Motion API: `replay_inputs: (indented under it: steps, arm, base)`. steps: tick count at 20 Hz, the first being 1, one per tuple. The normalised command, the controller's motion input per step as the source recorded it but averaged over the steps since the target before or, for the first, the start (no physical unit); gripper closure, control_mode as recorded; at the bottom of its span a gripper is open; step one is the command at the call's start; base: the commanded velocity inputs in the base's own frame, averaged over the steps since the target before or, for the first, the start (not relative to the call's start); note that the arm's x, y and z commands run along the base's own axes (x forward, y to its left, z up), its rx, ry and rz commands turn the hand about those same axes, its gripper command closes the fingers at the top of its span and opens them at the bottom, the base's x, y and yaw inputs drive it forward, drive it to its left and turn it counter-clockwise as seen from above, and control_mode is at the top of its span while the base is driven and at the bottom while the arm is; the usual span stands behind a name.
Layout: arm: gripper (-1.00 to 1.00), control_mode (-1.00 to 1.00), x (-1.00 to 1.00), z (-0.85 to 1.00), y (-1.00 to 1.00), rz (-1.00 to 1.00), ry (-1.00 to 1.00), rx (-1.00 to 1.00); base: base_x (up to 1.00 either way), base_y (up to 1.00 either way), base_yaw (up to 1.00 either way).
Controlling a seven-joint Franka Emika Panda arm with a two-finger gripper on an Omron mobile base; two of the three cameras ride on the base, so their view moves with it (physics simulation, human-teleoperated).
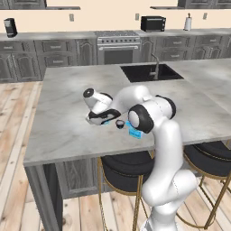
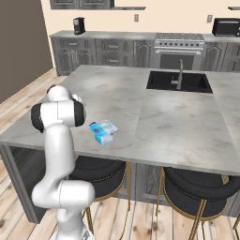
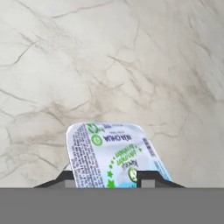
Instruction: Stack the yogurt containers by placing the smaller containers on top of the larger containers.
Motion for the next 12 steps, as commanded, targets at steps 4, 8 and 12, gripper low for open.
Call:
replay_inputs:
  steps: [4,8,12]
  arm:
    - [1.0,-1.0,-0.28,0.34,-0.06,-0.02,-0.14,0.0]
    - [1.0,-1.0,-0.25,0.41,-0.1,-0.03,-0.17,0.0]
    - [1.0,-1.0,-0.23,0.52,-0.14,-0.04,-0.21,0.0]
  base:
    - [0.0,0.0,0.0]
    - [0.0,0.0,0.0]
    - [0.0,0.0,0.0]
